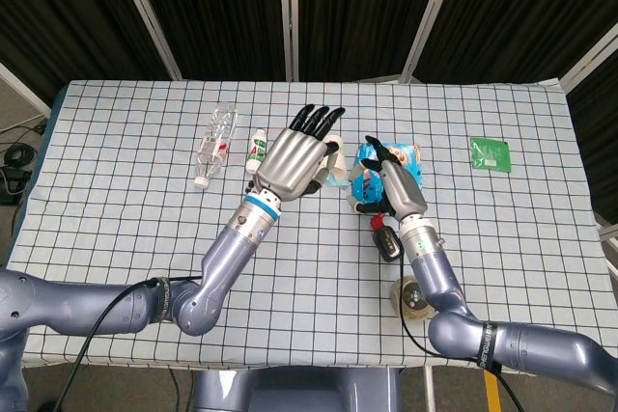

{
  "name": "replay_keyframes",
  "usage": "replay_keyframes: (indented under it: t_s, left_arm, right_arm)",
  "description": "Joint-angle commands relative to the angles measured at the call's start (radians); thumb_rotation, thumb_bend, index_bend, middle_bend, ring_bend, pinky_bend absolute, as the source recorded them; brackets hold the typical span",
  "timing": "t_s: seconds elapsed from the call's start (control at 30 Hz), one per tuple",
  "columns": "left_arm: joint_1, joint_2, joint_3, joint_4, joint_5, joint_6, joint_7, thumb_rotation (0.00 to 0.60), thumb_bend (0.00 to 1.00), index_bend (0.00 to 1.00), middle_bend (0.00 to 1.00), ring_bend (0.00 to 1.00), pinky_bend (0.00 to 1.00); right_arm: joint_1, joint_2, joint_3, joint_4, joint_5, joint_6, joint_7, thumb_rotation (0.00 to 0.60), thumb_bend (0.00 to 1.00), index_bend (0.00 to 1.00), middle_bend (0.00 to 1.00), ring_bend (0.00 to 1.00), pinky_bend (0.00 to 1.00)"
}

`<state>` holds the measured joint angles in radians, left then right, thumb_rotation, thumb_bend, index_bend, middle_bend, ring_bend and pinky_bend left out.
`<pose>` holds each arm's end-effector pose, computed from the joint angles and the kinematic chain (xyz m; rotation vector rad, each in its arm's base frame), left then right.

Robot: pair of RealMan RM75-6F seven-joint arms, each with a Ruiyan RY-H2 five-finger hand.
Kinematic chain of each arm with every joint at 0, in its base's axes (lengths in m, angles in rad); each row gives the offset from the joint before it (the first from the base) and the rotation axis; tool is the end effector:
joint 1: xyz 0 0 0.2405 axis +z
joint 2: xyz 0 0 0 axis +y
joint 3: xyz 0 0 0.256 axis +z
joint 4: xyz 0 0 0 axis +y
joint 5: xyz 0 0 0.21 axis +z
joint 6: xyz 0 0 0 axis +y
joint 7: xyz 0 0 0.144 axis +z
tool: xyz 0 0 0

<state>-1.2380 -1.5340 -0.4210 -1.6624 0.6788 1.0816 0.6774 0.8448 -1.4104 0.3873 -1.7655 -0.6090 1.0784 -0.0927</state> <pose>0.0690 0.3807 0.0248 -1.8537 -0.7332 -1.2123 -0.0923 -0.3719 0.0484 1.3296 -1.5678 1.2707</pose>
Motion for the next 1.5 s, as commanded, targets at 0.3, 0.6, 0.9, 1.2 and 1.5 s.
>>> replay_keyframes:
  t_s: [0.3,0.6,0.9,1.2,1.5]
  left_arm:
    - [-0.021,-0.033,0.002,0.027,-0.005,0.02,-0.005,0.6,0.63,0.89,0.0,0.0,0.0]
    - [-0.03,-0.063,0.003,0.056,0.005,0.032,-0.019,0.6,0.63,0.89,0.0,0.0,0.0]
    - [-0.044,-0.092,0.003,0.073,0.014,0.049,-0.011,0.6,0.63,0.89,0.0,0.0,0.0]
    - [-0.052,-0.112,-0.003,0.105,0.024,0.061,-0.011,0.6,0.63,0.89,0.0,0.0,0.0]
    - [-0.055,-0.128,-0.008,0.113,0.041,0.068,-0.019,0.6,0.63,0.89,0.0,0.0,0.0]
  right_arm:
    - [-0.001,-0.002,0.014,-0.003,0.013,0.0,-0.015,0.6,0.2,0.51,0.0,0.0,0.0]
    - [-0.004,-0.008,0.022,0.005,0.019,0.002,-0.023,0.6,0.2,0.52,0.01,0.0,0.0]
    - [-0.01,-0.008,0.03,0.0,0.022,0.001,-0.026,0.6,0.24,0.55,0.01,0.0,0.0]
    - [-0.017,-0.004,0.032,-0.02,0.014,0.006,-0.035,0.6,0.24,0.54,0.01,0.0,0.0]
    - [-0.018,-0.001,0.036,-0.023,0.021,0.003,-0.04,0.6,0.24,0.53,0.01,0.0,0.0]
